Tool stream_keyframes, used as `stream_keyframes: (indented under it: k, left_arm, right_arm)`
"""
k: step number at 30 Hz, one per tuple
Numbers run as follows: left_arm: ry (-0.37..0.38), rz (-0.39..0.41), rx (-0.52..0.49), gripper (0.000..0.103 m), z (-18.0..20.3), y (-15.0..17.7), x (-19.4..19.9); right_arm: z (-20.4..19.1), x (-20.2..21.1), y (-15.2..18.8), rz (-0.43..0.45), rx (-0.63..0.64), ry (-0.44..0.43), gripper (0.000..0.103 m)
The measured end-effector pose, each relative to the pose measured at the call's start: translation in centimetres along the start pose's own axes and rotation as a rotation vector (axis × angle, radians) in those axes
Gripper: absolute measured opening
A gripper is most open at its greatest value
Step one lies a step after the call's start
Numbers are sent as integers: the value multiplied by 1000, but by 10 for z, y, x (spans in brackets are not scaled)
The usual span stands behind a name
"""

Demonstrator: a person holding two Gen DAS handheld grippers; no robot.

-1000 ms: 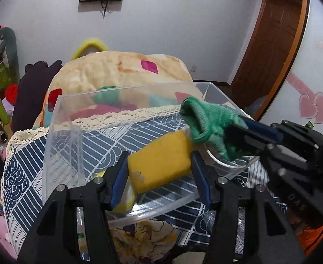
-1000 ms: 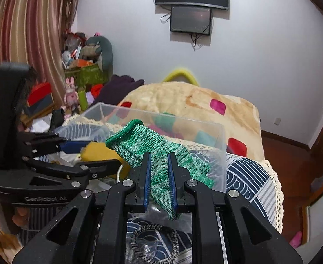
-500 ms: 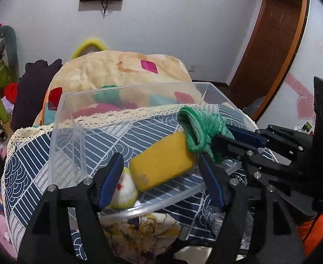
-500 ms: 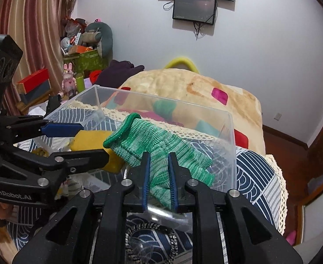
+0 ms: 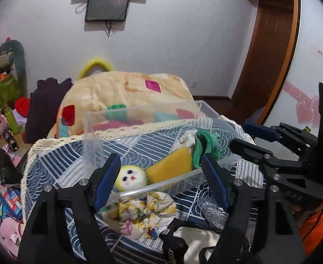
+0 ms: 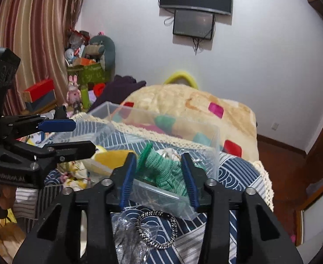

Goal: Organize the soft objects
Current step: 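Lift the sponge and glove into the clear box and open both tools, then grasp the braided black-and-white cord with the right tool while the left tool grasps the floral cloth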

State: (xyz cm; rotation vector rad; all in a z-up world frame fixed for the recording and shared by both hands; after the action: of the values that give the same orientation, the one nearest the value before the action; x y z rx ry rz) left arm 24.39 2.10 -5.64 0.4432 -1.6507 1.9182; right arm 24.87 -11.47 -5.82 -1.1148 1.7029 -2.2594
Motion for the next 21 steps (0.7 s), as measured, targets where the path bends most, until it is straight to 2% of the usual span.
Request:
stream_keyframes:
  k: [4, 7, 9, 15, 19, 21]
  left_arm:
    - [-36, 45, 0, 87, -6, 0, 23]
    - [-57, 67, 2, 88, -12, 6, 37]
    - [-72, 65, 1, 89, -16, 13, 42]
    - [-106, -5, 2, 90, -28, 47, 30]
    - [-105, -73, 27, 91, -33, 67, 11]
    - [-119, -87, 40, 95, -34, 72, 3]
  right_arm:
    - [-4, 18, -4, 44, -6, -2, 47]
    - [-7, 27, -3, 62, -2, 2, 49]
    - [-9, 30, 0, 69, 2, 10, 59]
    - [-11, 30, 19, 52, -3, 20, 61]
    - [-7, 21, 37, 9, -41, 15, 61]
    - [-5, 14, 46, -21, -61, 5, 61]
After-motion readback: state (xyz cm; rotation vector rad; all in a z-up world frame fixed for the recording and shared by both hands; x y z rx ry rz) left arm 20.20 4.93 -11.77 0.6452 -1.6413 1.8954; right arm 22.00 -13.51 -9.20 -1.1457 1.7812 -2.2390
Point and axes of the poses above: each gripper's, at about its wrist camera, not at the fingertips, and x roughly against the way its jaws point, z to its right, y to its underside, the point moved 7 cm from there along -x, roughly the way its jaws point, and after that the axes turned 1 degree about x, right-handed, at the moved point
